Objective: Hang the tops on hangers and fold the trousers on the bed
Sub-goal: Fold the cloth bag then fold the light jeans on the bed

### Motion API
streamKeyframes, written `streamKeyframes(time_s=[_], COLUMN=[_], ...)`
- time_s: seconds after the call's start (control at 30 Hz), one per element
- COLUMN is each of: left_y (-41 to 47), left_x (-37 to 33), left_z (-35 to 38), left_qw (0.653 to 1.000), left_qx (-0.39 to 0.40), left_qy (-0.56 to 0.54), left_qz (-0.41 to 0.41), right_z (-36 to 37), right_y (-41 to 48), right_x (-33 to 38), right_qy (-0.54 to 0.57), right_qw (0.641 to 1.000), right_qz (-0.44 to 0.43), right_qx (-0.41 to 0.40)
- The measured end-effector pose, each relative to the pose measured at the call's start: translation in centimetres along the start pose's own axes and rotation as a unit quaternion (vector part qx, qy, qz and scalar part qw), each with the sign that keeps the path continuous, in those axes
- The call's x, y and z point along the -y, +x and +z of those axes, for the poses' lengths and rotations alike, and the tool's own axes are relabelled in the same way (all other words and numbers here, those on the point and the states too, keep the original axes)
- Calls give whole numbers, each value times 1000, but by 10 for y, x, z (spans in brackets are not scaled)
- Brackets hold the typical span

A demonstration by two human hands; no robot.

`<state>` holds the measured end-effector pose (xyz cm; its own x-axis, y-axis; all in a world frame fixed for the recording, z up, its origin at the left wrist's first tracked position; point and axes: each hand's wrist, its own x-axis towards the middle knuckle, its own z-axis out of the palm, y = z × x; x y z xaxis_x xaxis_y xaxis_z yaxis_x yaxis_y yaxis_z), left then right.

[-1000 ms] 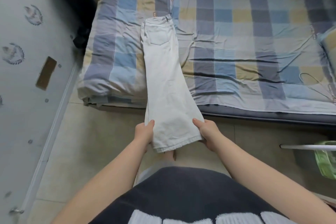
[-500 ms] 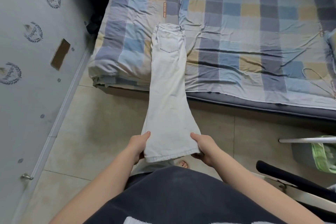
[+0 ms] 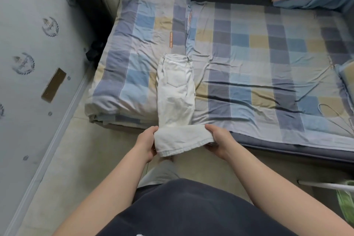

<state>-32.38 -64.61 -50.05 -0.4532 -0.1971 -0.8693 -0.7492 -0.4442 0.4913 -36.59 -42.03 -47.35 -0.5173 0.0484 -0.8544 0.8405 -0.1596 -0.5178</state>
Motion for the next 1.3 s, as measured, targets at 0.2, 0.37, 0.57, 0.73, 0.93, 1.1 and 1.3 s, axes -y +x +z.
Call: streamKeyframes(time_s=[0.2, 0.37, 0.57, 0.73, 0.93, 1.1, 1.3], left_y=[72, 152, 263, 372, 436, 459, 435], left_x=[-122, -216, -310, -359, -351, -291, -201], left_z=[35, 67, 117, 159, 192, 177, 149], left_qw=[1000, 999, 999, 999, 990, 977, 953], left_qx=[5, -1, 5, 7, 37, 40, -28], left_qy=[6, 14, 32, 51, 127, 203, 264], left_qz=[-23, -37, -14, 17, 53, 52, 146], right_z=[58, 109, 158, 184, 186, 153, 105], right_y=[64, 133, 244, 356, 467, 493, 474], right_x=[108, 195, 278, 321, 309, 251, 166], right_qy=[-18, 3, 19, 12, -33, -51, -110], right_qw=[998, 998, 996, 997, 997, 990, 993], right_qz=[-9, -8, -13, -37, -6, 30, 41], right_qx=[-53, -68, -85, -72, 72, 124, 30])
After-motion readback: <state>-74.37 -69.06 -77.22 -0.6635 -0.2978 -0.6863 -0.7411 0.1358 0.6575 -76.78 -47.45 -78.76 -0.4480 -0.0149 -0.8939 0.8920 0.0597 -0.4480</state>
